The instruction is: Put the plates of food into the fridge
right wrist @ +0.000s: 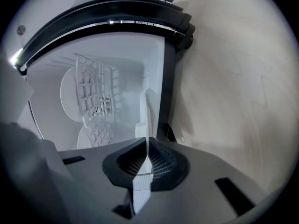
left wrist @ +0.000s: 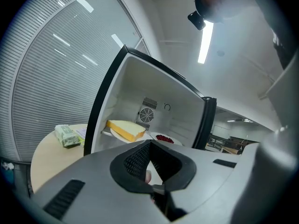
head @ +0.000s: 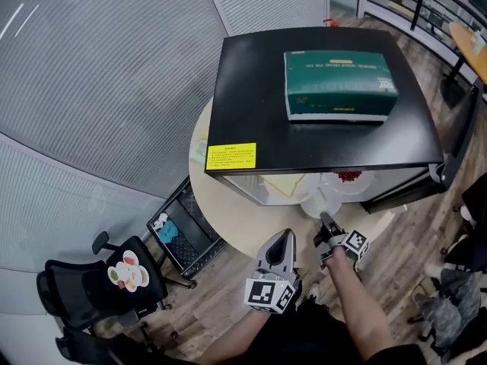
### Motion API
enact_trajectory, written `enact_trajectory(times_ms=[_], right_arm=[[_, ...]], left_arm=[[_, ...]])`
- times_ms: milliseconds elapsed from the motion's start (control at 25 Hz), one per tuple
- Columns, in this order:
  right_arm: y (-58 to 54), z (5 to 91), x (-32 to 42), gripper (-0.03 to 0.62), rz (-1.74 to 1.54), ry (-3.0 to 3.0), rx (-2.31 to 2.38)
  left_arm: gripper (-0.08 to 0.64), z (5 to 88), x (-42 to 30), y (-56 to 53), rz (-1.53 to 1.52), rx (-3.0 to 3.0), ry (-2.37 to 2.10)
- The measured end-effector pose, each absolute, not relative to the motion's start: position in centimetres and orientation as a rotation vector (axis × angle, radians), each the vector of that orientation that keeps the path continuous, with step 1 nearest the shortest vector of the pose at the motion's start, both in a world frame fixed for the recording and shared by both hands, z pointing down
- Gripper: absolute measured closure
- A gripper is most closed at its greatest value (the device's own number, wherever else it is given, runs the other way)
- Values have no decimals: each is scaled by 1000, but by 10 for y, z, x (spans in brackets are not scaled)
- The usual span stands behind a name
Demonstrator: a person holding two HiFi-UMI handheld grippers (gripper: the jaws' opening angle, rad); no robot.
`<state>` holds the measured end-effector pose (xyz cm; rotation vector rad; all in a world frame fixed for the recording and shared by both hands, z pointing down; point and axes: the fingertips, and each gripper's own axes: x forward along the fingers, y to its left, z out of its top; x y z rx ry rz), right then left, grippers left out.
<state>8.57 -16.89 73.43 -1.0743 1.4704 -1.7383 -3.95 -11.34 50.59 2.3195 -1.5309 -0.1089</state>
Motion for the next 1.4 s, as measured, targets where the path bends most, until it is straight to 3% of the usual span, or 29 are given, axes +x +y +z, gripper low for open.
enact_trajectory(times_ms=[440,680,1080,1280,1400], right_arm=[[-176,736,80,571,-1745,1478,-1028],[-175,732,78,509,-1737,1468,-995],[-170,730,77,497,-1736,1456,-1012],[-168,737,78,499,-1761,1435,-1036],[-172,740,79,569,-1773,1434,-1069]], left_arm=[[555,513,-51,-117,-108,2295,-1544],[555,513,-53,-115,-115,2297,-1543],[555,514,-56,-112,-126,2289,-1542],[555,514,-57,-112,-127,2286,-1538],[557,516,-58,-114,-126,2283,-1535]])
